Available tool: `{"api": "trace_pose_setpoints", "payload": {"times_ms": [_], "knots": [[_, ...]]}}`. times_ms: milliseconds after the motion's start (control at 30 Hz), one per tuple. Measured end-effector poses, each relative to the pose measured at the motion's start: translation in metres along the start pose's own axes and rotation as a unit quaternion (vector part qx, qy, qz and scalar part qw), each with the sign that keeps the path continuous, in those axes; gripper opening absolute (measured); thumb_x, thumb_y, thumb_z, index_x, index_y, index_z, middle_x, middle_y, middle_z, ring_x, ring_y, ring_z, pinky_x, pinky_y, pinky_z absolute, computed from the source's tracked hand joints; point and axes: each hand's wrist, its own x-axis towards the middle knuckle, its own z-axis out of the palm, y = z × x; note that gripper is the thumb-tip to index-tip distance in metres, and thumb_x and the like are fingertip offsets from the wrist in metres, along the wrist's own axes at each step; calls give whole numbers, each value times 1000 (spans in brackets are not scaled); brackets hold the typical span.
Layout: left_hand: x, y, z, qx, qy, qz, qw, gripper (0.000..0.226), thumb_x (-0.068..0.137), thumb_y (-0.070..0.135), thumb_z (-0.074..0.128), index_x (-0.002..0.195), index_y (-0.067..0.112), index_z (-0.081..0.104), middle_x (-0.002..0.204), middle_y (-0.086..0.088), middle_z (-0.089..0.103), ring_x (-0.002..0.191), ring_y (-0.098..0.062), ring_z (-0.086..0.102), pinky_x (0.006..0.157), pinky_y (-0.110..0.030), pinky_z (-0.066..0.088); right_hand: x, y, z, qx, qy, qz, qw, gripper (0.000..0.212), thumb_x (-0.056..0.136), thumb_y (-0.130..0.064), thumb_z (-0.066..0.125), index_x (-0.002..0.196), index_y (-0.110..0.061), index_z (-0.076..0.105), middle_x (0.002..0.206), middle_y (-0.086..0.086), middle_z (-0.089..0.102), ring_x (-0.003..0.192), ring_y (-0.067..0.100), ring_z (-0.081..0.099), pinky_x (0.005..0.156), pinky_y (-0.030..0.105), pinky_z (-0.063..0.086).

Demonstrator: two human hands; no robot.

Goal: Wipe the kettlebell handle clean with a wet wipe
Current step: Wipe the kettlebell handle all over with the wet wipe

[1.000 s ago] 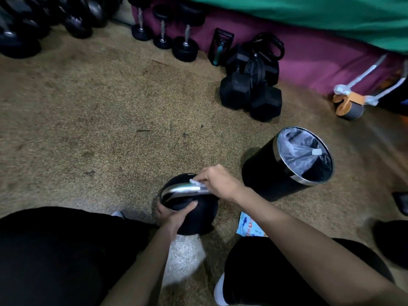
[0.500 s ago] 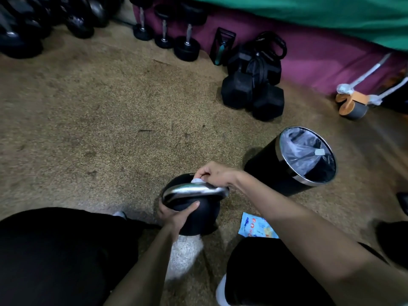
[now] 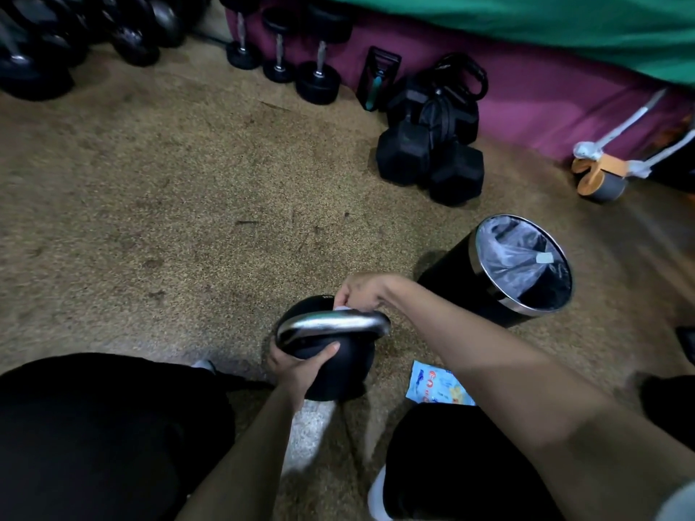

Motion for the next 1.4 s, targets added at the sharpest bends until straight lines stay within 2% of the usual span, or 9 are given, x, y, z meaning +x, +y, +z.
{"api": "trace_pose_setpoints", "payload": {"times_ms": [200, 400, 533, 633, 800, 867, 1167, 1300, 1400], "knots": [[4, -3, -1, -1, -2, -3, 1000, 153, 38, 51, 109, 166, 18, 33, 170, -12, 38, 157, -33, 41, 128, -50, 37, -15, 16, -6, 91, 71, -29, 993, 32, 83, 1, 56, 105, -16, 72, 104, -2, 70, 91, 10, 61, 77, 22, 48], [16, -14, 3, -6, 12, 7, 1000, 188, -3, 94, 83, 163, 20, 38, 167, -10, 44, 155, -30, 44, 128, -50, 38, -13, 3, 3, 77, 120, -27, 989, 27, 82, -2, 60, 101, -15, 74, 104, 1, 73, 90, 10, 64, 77, 18, 47], [9, -7, 1, -8, -13, 9, 1000, 157, 27, 59, 108, 162, 15, 41, 165, -13, 47, 151, -31, 49, 125, -41, 42, -20, 0, 18, 76, 192, -45, 977, 26, 85, 2, 56, 102, -10, 73, 105, 5, 72, 101, 14, 63, 94, 14, 38], [12, -6, 0, -13, -11, 17, 1000, 173, 8, 78, 93, 161, 16, 42, 164, -13, 48, 150, -32, 51, 125, -46, 44, -20, 9, 26, 70, 226, -21, 971, 31, 85, 5, 54, 100, -13, 74, 108, 9, 70, 99, 19, 64, 104, 27, 42], [14, -6, 1, 22, -1, 3, 1000, 183, 4, 87, 89, 164, 17, 36, 169, -13, 42, 158, -29, 40, 130, -46, 35, -20, 0, 35, 54, 261, 1, 964, 36, 83, 4, 53, 108, -16, 71, 109, 12, 67, 98, 26, 62, 89, 26, 47], [9, -2, 1, 35, -3, -9, 999, 164, 28, 70, 105, 166, 16, 33, 171, -14, 38, 160, -30, 36, 132, -44, 32, -20, -5, 44, 47, 270, -14, 962, 39, 83, 4, 52, 110, -18, 70, 107, 13, 68, 96, 28, 63, 83, 25, 46], [12, -7, 3, 43, 14, -34, 998, 152, 50, 51, 108, 170, 19, 20, 176, -11, 26, 165, -29, 23, 134, -46, 26, -18, 10, 59, 38, 319, -2, 947, 43, 80, 4, 52, 108, -23, 69, 103, 10, 68, 94, 29, 64, 87, 35, 52], [12, -3, 4, 34, 17, -33, 999, 175, 14, 74, 91, 168, 21, 28, 172, -11, 35, 162, -28, 31, 132, -45, 30, -26, 13, 74, 10, 335, -63, 940, 35, 84, -3, 54, 112, -18, 68, 113, 9, 64, 107, 29, 56, 94, 37, 46], [16, -7, 4, 44, 9, -38, 998, 168, 24, 67, 102, 168, 22, 28, 173, -11, 34, 163, -29, 30, 132, -46, 30, -27, 23, 77, 11, 364, -75, 928, 33, 84, -3, 54, 112, -15, 68, 113, 10, 65, 109, 29, 55, 95, 34, 45]]}}
